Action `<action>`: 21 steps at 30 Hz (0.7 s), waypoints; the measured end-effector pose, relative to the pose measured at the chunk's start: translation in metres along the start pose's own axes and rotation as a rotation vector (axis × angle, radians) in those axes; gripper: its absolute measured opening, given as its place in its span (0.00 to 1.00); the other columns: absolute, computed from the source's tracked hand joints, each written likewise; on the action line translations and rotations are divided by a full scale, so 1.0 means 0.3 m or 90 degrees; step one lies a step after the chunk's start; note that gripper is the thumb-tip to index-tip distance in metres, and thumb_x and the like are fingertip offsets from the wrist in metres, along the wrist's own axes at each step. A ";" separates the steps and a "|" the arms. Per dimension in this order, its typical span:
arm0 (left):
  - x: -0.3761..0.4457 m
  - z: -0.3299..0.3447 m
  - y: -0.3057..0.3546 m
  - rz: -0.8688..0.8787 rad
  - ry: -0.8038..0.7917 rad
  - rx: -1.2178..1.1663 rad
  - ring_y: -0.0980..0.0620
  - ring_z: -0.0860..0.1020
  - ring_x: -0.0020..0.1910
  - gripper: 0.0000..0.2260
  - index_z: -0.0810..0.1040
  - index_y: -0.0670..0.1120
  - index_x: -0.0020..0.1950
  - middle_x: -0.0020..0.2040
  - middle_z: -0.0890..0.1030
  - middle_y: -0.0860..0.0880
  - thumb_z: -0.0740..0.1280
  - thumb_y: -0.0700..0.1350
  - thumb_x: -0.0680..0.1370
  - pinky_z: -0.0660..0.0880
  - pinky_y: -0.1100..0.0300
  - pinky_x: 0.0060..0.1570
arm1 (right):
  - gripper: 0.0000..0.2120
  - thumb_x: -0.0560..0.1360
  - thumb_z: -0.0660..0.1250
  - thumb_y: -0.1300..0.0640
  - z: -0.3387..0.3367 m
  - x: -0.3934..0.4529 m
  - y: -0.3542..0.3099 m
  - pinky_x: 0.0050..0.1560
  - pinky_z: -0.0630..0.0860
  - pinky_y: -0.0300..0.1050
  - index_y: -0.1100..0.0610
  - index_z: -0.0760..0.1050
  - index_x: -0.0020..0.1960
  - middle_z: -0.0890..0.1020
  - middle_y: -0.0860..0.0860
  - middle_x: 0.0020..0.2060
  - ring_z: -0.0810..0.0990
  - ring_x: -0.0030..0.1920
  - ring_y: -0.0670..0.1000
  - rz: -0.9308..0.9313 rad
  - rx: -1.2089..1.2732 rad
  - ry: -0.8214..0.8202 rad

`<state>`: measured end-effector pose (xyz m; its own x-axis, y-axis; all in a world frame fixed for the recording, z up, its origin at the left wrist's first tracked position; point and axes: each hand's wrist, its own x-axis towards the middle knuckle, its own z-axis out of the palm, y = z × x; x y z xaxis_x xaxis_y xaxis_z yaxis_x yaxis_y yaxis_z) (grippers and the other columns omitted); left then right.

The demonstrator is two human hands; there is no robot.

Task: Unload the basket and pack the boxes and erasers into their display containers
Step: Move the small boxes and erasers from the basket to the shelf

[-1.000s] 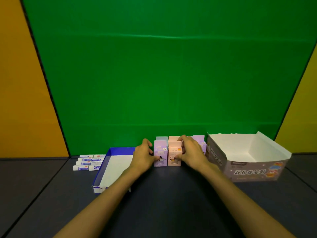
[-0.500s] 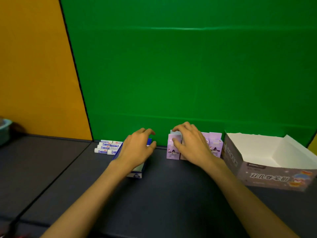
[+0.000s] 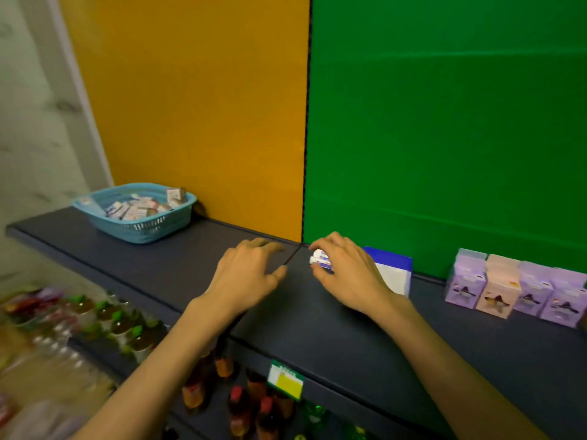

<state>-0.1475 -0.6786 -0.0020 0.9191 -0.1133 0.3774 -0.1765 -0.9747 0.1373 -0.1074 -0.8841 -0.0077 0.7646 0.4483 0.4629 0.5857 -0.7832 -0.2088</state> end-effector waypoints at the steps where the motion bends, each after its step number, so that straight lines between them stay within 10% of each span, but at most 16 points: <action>1: -0.028 -0.020 -0.060 -0.007 -0.002 0.002 0.46 0.73 0.65 0.21 0.72 0.56 0.71 0.70 0.74 0.51 0.62 0.59 0.80 0.74 0.49 0.57 | 0.17 0.80 0.63 0.48 0.028 0.020 -0.057 0.56 0.72 0.50 0.49 0.72 0.67 0.75 0.49 0.60 0.74 0.60 0.52 -0.010 0.004 -0.007; 21: -0.316 -0.308 -1.107 -0.058 0.031 -0.004 0.49 0.72 0.67 0.22 0.69 0.56 0.74 0.69 0.74 0.53 0.61 0.58 0.80 0.72 0.50 0.59 | 0.15 0.80 0.64 0.45 0.463 0.453 -0.905 0.51 0.76 0.48 0.47 0.73 0.64 0.78 0.45 0.57 0.76 0.58 0.49 -0.009 -0.040 -0.035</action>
<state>-0.2085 -0.3264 0.0012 0.9132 -0.0144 0.4074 -0.0953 -0.9792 0.1790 -0.1251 -0.5508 -0.0076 0.7708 0.4816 0.4170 0.5803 -0.8009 -0.1478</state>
